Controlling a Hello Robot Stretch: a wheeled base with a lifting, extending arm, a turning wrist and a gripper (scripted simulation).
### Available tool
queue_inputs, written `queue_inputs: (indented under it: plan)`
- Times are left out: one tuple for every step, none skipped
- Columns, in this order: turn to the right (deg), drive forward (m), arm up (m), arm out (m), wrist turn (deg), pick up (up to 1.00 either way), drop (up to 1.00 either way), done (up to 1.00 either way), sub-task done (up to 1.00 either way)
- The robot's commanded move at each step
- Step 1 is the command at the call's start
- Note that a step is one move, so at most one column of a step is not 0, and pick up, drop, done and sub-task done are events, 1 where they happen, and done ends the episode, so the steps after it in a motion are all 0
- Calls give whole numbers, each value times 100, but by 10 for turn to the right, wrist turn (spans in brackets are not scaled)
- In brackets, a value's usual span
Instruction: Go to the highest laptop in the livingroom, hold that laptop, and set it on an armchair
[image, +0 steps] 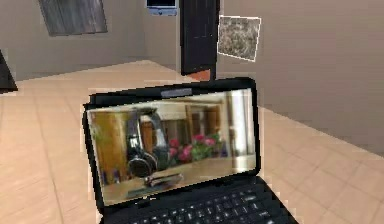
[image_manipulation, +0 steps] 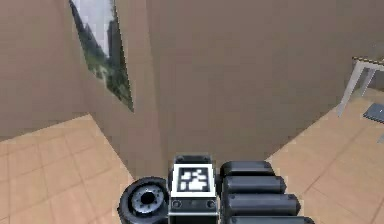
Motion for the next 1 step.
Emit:
queue_inputs:
  plan:
    - [0, 100, 0, 0, 0, 0, 0, 0, 0]
